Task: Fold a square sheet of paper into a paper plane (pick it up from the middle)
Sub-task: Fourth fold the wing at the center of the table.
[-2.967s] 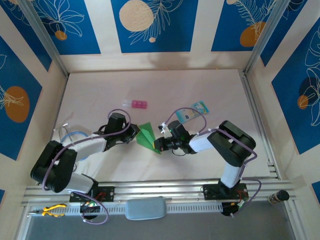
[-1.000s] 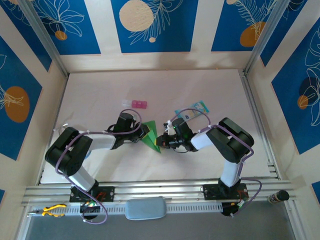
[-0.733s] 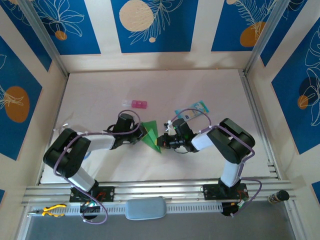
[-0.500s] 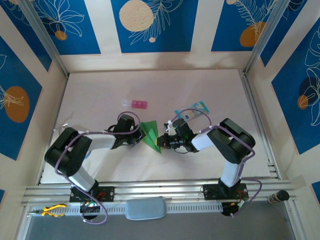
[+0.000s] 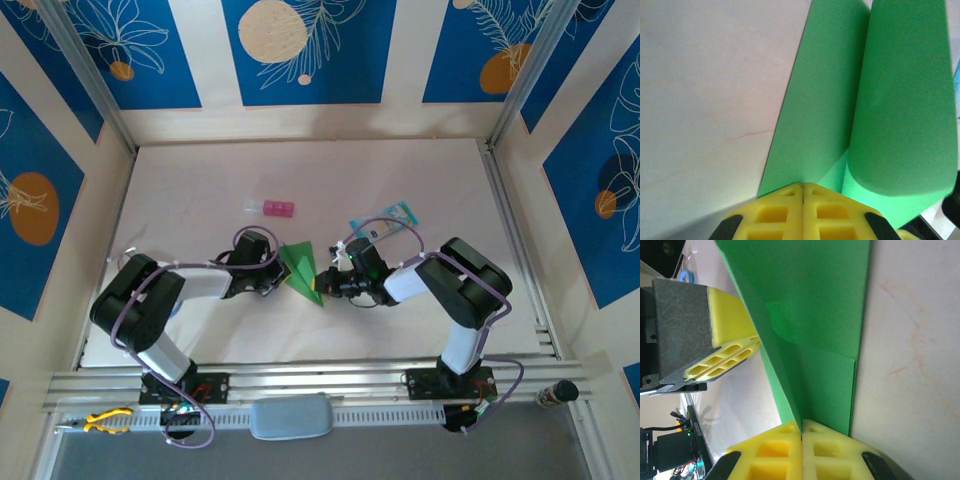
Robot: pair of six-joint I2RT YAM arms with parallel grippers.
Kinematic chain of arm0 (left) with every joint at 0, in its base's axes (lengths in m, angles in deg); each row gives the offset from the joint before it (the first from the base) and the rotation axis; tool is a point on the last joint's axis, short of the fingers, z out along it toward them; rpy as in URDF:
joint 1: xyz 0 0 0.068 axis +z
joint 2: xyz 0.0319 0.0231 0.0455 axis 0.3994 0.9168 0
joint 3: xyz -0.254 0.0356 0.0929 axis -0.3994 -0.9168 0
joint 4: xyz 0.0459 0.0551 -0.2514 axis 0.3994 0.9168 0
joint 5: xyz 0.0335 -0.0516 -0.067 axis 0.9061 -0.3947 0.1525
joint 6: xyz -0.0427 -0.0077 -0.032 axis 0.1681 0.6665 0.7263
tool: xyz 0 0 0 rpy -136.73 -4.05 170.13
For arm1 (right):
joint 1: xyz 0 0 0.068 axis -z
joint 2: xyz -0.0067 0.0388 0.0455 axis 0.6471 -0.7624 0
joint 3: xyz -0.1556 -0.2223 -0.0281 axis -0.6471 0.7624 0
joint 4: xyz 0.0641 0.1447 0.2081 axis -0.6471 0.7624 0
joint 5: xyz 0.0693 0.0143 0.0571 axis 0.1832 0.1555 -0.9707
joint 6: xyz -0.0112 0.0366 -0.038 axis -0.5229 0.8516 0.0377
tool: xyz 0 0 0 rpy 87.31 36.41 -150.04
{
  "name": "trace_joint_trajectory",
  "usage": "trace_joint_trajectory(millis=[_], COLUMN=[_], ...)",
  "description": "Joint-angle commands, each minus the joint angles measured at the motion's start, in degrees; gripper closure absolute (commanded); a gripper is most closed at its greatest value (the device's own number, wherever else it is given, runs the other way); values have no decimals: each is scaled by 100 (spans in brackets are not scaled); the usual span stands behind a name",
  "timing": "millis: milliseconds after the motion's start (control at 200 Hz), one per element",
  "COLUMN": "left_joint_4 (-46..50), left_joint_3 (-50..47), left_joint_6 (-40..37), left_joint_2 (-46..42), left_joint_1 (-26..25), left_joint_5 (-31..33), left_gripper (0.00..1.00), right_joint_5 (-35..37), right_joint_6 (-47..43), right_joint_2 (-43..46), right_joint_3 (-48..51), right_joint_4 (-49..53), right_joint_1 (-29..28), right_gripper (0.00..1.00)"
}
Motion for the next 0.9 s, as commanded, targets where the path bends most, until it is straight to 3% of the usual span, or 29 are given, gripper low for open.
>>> trace_joint_trajectory(millis=[0, 315, 550, 895], left_joint_4=[507, 444, 220, -907], left_joint_3=[-188, -233, -118, 62], left_joint_6=[82, 80, -387, -930], left_joint_2=[-159, -263, -553, -261], left_joint_1=[-40, -40, -36, -71], left_joint_5=[414, 402, 361, -494], left_gripper=[100, 100, 92, 96], right_joint_5=[69, 3, 47, 43], right_joint_6=[-34, -11, -47, 16], right_joint_2=[63, -58, -93, -128], right_joint_3=[140, 54, 7, 19], right_joint_4=[111, 150, 370, 350], right_joint_1=[-46, -70, -81, -83], right_gripper=[100, 100, 100, 100])
